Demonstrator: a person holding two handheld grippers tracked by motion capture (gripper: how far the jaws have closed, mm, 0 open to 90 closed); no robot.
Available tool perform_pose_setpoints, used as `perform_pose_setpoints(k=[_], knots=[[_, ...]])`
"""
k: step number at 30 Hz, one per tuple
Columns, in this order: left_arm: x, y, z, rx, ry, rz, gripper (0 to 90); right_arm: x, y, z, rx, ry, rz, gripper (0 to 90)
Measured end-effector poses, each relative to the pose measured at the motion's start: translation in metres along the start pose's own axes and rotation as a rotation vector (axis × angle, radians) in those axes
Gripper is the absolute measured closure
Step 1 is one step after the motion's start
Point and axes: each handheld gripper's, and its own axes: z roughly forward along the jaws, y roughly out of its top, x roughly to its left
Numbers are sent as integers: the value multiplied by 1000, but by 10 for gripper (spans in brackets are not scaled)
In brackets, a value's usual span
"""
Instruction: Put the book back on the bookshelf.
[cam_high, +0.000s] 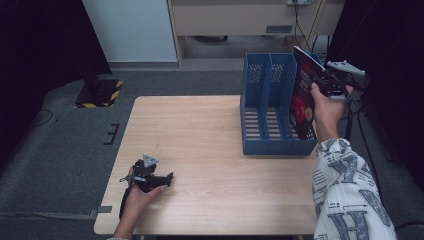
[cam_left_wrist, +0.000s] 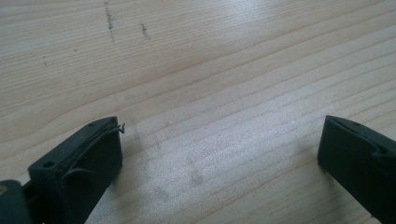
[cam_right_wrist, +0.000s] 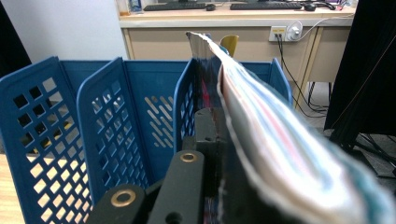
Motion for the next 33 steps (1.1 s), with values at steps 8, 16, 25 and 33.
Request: perform_pose_setpoints(k=[8,16,25,33], knots=[[0,0,0,0,0,1,0,-2,-11,1,6,1,4,870],[0,0,0,1,0,1,0,0,-14,2,19,13,-13,868],[0,0,0,0,0,1,0,1,-20,0,28,28,-27,867],[0,0,0,1,0,1,0,5,-25,-8,55,31,-56,855]])
